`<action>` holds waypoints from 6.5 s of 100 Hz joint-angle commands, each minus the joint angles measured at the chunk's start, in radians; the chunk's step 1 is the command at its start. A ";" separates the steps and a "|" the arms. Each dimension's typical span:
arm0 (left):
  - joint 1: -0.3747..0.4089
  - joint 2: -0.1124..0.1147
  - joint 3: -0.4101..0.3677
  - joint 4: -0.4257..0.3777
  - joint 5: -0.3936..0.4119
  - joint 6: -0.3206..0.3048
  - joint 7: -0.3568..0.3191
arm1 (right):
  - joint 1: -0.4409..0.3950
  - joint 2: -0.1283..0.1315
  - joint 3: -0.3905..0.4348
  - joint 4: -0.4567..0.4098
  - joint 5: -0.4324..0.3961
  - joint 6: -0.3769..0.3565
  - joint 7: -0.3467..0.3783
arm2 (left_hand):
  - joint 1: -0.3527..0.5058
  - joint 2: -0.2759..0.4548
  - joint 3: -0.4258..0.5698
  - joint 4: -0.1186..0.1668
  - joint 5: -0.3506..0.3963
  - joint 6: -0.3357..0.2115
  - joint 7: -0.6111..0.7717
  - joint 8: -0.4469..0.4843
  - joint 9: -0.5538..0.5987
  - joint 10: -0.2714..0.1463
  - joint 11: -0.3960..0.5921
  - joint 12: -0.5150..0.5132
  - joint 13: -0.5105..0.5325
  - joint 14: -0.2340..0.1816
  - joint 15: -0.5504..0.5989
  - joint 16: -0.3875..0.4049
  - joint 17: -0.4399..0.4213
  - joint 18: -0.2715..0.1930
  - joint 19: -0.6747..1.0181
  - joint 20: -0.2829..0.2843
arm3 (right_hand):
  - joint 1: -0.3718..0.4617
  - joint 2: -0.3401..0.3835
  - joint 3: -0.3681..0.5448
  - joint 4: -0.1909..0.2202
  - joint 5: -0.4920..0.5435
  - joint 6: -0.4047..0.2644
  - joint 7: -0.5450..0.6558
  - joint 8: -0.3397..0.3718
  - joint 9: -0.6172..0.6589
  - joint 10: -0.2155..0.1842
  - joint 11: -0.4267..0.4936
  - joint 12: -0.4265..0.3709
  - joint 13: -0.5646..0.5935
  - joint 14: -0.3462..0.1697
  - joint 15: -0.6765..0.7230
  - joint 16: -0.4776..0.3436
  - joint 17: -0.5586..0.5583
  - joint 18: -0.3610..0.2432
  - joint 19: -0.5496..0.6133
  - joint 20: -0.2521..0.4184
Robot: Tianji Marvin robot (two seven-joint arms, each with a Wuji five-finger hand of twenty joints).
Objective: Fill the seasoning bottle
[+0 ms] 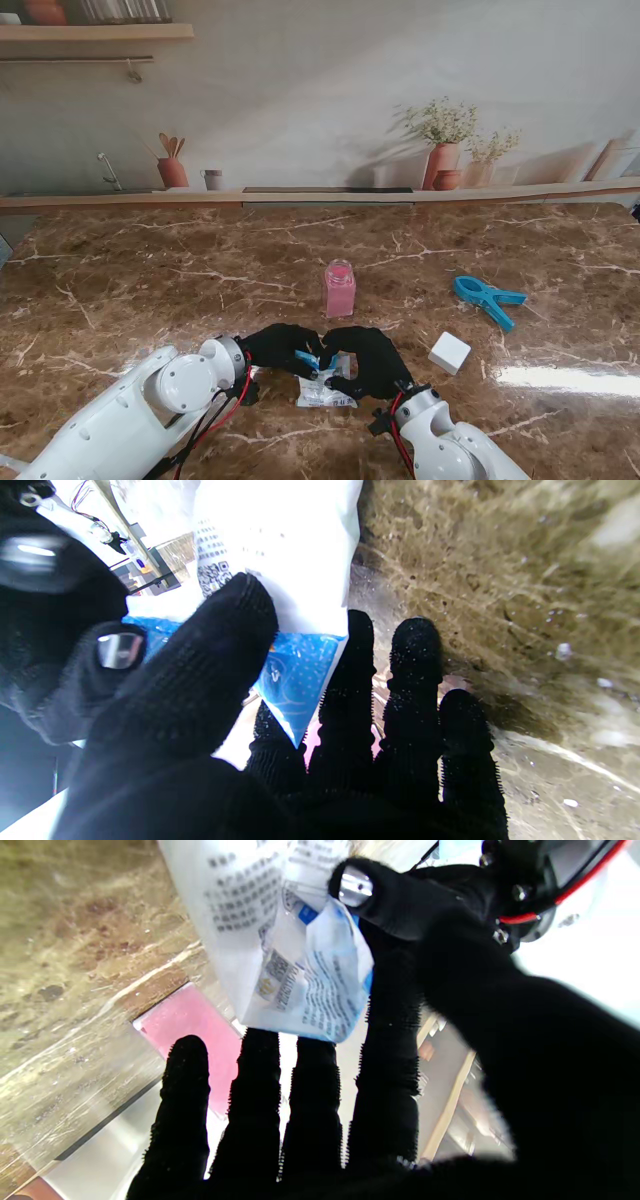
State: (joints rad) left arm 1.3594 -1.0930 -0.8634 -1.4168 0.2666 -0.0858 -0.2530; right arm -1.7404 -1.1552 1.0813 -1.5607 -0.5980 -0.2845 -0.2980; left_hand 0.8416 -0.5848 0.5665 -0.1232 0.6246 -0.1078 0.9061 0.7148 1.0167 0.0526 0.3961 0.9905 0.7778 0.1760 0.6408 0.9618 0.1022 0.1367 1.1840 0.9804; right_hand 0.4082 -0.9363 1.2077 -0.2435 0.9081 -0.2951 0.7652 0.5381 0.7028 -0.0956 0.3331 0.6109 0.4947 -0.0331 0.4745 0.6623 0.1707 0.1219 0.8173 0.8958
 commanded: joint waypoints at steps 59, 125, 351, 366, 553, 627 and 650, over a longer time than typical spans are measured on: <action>0.034 -0.004 0.004 0.038 0.060 -0.110 0.066 | -0.006 0.030 -0.078 -0.185 -0.031 0.540 0.197 | 0.048 0.000 0.087 -0.008 0.046 -0.113 0.075 0.034 0.041 -0.048 -0.019 0.041 -0.038 0.030 -0.023 0.021 -0.017 0.055 -0.140 -0.037 | -0.150 0.283 -0.460 0.211 -0.284 0.291 -0.450 0.094 0.183 0.048 0.126 -0.007 0.408 0.078 0.153 0.029 0.323 0.005 0.420 -0.013; 0.025 -0.011 0.016 0.064 0.065 -0.148 0.097 | 0.034 0.032 -0.106 -0.133 0.012 0.556 0.232 | 0.047 -0.011 0.112 -0.013 0.054 -0.128 0.079 0.029 0.041 -0.062 -0.028 0.058 -0.050 0.008 -0.042 0.014 -0.022 -0.008 -0.160 -0.056 | 0.232 0.132 -0.077 0.027 -0.044 0.103 0.165 -0.081 0.495 -0.030 0.339 0.341 0.591 0.032 0.520 0.203 0.461 0.031 0.627 -0.041; 0.098 -0.077 -0.046 0.103 0.030 -0.016 0.317 | 0.050 -0.079 -0.119 0.062 0.074 0.433 -0.217 | 0.003 0.024 0.477 -0.024 0.291 -0.032 0.101 0.155 0.228 -0.007 0.215 -0.054 0.127 0.125 0.185 0.082 0.040 0.072 0.053 0.072 | 0.165 0.004 0.280 0.090 0.203 -0.017 0.216 0.283 0.644 0.033 0.387 0.344 0.701 0.047 0.740 0.271 0.571 0.008 0.817 0.007; 0.099 -0.077 -0.043 0.100 0.032 0.032 0.310 | 0.059 -0.082 -0.124 0.083 0.071 0.440 -0.231 | 0.000 0.016 0.490 -0.021 0.294 -0.027 0.103 0.155 0.232 -0.003 0.221 -0.058 0.134 0.130 0.197 0.080 0.044 0.078 0.071 0.080 | 0.167 -0.015 0.297 0.091 0.211 -0.015 0.222 0.278 0.651 0.032 0.385 0.338 0.709 0.047 0.732 0.268 0.580 0.007 0.812 0.003; 0.105 -0.064 -0.040 0.073 0.160 0.037 0.350 | 0.046 -0.036 -0.084 0.008 -0.127 0.470 -0.215 | -0.270 0.036 0.054 0.018 0.152 0.048 -0.264 -0.284 -0.125 -0.018 0.031 -0.480 -0.118 0.047 -0.080 -0.070 -0.082 0.130 -0.148 0.016 | -0.096 0.261 -0.214 0.151 -0.153 0.193 -0.312 0.099 0.213 0.017 0.104 -0.036 0.344 0.023 0.097 -0.052 0.228 0.000 0.236 -0.164; 0.194 -0.078 -0.153 -0.009 0.081 -0.030 0.403 | 0.034 -0.002 0.142 -0.029 -0.277 0.581 -0.169 | -0.247 0.204 -0.216 0.072 0.177 0.084 -0.397 -0.307 -0.176 0.017 -0.062 -0.577 -0.173 0.036 -0.233 -0.240 -0.088 0.036 -0.349 -0.207 | -0.086 0.272 -0.222 0.161 -0.153 0.190 -0.314 0.090 0.207 0.020 0.088 -0.051 0.337 0.025 0.065 -0.065 0.224 0.003 0.216 -0.175; 0.216 -0.078 -0.188 -0.050 0.100 -0.037 0.425 | 0.070 0.008 0.179 0.016 -0.322 0.628 -0.144 | -0.233 0.224 -0.288 0.081 0.165 0.092 -0.465 -0.345 -0.212 0.016 -0.096 -0.614 -0.193 0.005 -0.310 -0.332 -0.083 -0.007 -0.367 -0.324 | -0.083 0.261 -0.218 0.159 -0.173 0.197 -0.324 0.085 0.178 0.021 0.075 -0.056 0.310 0.024 0.039 -0.075 0.210 -0.004 0.197 -0.182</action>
State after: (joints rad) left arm 1.5682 -1.1709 -1.0455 -1.4519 0.3603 -0.1194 0.1647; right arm -1.6801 -1.1572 1.2422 -1.5639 -0.9124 0.3234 -0.4663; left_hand 0.6062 -0.3957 0.3184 -0.0742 0.7708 -0.0217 0.4723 0.3932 0.8369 0.0694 0.3267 0.3982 0.6297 0.2035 0.3693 0.6594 0.0162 0.1765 0.8436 0.6899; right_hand 0.3480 -0.6667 0.9969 -0.1128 0.7713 -0.1075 0.4536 0.6348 0.9176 -0.0788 0.4168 0.5744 0.8436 -0.0057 0.5222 0.6059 0.4005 0.1256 1.0369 0.7369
